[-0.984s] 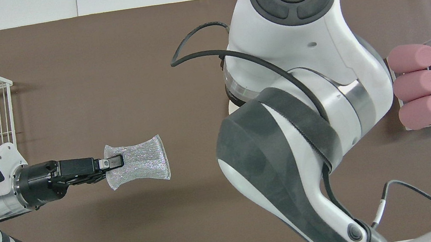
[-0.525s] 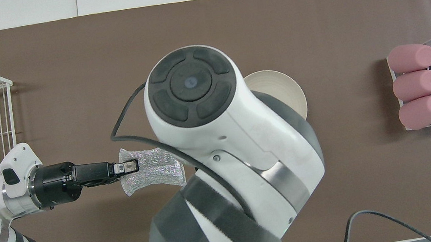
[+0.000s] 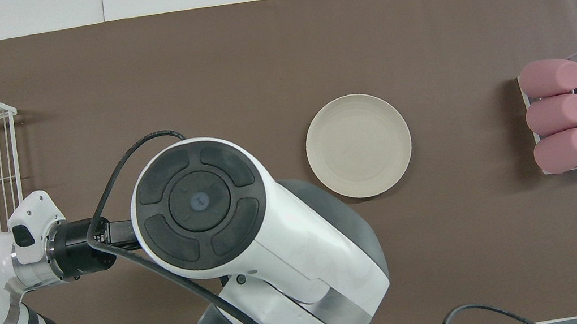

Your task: Wipe plate with sponge

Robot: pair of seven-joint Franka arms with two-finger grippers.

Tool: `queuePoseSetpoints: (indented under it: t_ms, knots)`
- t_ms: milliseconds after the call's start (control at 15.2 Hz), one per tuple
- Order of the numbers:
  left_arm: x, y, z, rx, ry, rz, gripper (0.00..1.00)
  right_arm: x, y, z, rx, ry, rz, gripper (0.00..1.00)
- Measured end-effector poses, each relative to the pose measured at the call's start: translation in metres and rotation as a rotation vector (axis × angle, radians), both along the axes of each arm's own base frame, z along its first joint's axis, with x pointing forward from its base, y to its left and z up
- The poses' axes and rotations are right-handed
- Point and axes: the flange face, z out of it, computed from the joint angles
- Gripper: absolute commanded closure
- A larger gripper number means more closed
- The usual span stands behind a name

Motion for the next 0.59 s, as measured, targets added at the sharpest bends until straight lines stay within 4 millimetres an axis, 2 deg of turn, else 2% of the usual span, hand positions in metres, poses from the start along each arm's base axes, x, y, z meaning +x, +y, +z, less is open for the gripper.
queuePoseSetpoints:
  t_ms: [197, 328, 393, 525, 590]
  knots:
    - [0.0, 0.0, 0.0, 0.0, 0.0, -0.001, 1.0, 0.001, 0.003, 0.0, 0.017, -0.016, -0.002, 0.0]
    - [0.0, 0.0, 0.0, -0.001, 0.0, 0.0, 1.0, 0.002, 0.004, -0.005, 0.019, -0.018, -0.005, 0.05]
    - [0.0, 0.0, 0.0, -0.001, 0.0, 0.0, 1.0, 0.002, 0.004, -0.009, 0.016, -0.015, -0.005, 0.15]
    - [0.0, 0.0, 0.0, -0.001, 0.0, 0.001, 1.0, 0.003, 0.005, -0.017, 0.014, -0.013, -0.007, 0.61]
    - [0.0, 0.001, 0.0, -0.001, 0.0, 0.002, 1.0, 0.003, 0.005, -0.019, 0.011, -0.011, -0.008, 0.67]
